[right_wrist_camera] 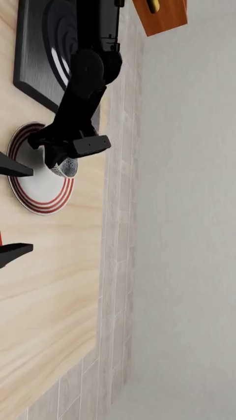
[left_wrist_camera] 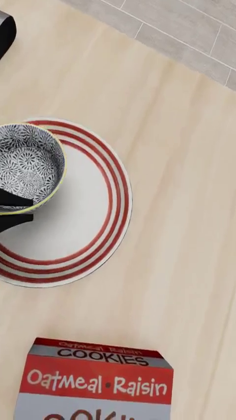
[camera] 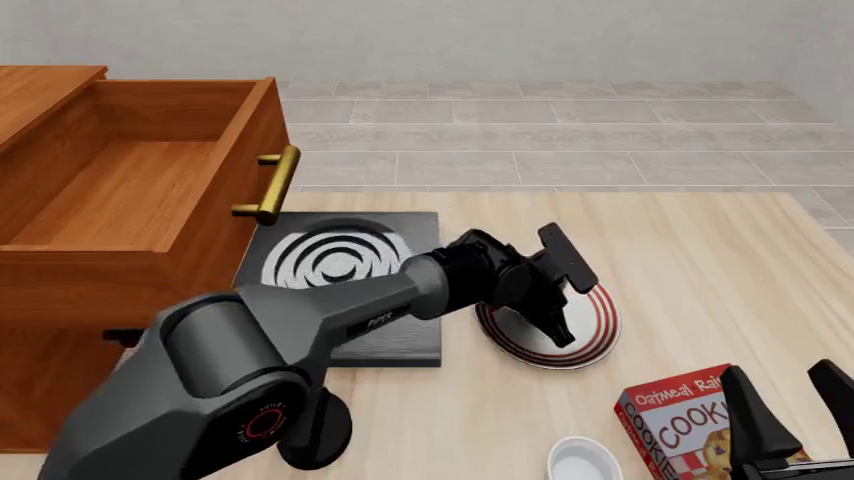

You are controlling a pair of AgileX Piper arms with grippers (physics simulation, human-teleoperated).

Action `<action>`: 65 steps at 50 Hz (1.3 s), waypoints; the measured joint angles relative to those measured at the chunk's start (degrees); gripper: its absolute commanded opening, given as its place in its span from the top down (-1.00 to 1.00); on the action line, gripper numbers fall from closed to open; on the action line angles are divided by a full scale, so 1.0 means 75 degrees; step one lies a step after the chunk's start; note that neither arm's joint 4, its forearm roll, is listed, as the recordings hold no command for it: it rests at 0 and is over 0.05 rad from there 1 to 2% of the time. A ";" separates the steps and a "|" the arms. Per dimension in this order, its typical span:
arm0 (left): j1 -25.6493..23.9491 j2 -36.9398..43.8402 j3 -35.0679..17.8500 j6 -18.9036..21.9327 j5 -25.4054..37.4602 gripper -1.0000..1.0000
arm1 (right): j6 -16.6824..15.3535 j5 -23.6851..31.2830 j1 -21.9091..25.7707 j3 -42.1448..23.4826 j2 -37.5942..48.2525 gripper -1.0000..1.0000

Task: Pick the akita bowl in the top layer of the wooden cabinet and place it on the plate.

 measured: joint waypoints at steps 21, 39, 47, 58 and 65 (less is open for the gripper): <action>-0.0124 0.0308 -0.0354 -0.0397 0.0280 1.00 | -0.0013 -0.0002 -0.0002 0.0000 0.0000 -1.00; -0.0155 0.0485 -0.0663 -0.0673 0.0518 1.00 | -0.0018 -0.0004 -0.0003 -0.0002 0.0000 -1.00; -0.0180 0.0581 -0.0832 -0.0818 0.0654 -1.00 | -0.0020 -0.0003 -0.0003 -0.0005 0.0000 -1.00; -0.0215 0.0742 -0.1054 -0.0972 0.0842 -1.00 | -0.0023 -0.0002 -0.0003 -0.0010 0.0000 -1.00; -0.0213 0.0745 -0.1132 -0.1011 0.0928 -1.00 | -0.0033 -0.0002 -0.0001 -0.0008 0.0000 -1.00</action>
